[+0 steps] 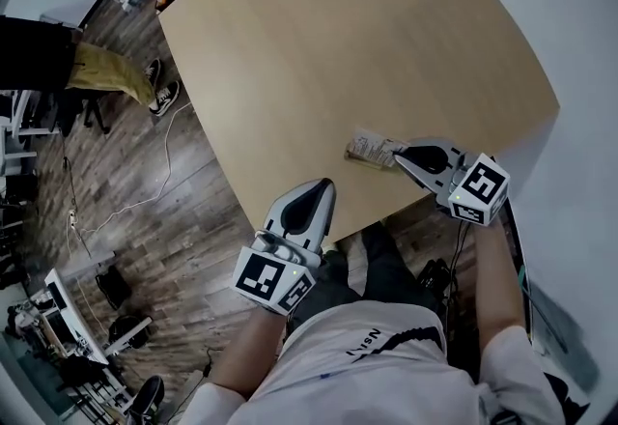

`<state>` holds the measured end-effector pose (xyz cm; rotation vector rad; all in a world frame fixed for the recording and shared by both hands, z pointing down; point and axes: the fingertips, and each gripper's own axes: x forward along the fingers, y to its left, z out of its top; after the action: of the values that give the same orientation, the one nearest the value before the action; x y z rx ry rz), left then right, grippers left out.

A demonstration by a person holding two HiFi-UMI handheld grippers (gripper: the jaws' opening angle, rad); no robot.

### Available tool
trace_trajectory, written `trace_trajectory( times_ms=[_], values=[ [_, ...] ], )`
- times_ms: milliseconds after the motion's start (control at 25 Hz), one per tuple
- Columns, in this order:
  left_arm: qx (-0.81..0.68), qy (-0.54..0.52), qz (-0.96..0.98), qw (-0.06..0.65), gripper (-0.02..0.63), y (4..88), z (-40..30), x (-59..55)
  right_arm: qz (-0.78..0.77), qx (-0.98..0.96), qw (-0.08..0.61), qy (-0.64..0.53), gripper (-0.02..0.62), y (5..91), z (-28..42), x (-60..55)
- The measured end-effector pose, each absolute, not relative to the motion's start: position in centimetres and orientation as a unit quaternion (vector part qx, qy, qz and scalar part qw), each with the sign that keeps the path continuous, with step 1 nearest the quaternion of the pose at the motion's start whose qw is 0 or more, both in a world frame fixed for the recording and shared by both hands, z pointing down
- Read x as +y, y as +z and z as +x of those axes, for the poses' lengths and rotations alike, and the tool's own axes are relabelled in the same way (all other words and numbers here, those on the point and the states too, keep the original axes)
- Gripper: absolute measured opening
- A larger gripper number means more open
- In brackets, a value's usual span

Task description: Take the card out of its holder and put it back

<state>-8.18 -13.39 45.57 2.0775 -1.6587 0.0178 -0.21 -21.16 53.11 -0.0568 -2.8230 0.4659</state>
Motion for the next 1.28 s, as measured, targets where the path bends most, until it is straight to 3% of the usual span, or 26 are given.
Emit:
trace_trajectory(
  times_ms=[560, 1280],
  values=[
    [-0.602, 0.039, 0.751, 0.267, 0.014, 50.9, -6.7, -14.3, -0.057, -0.972, 0.144, 0.176, 0.026, 59.8, -1.4, -21.6],
    [-0.606, 0.047, 0.742, 0.283, 0.014, 51.9, -7.0, -13.9, -0.064, -0.970, 0.168, 0.163, 0.026, 61.5, -2.0, -21.1]
  ],
)
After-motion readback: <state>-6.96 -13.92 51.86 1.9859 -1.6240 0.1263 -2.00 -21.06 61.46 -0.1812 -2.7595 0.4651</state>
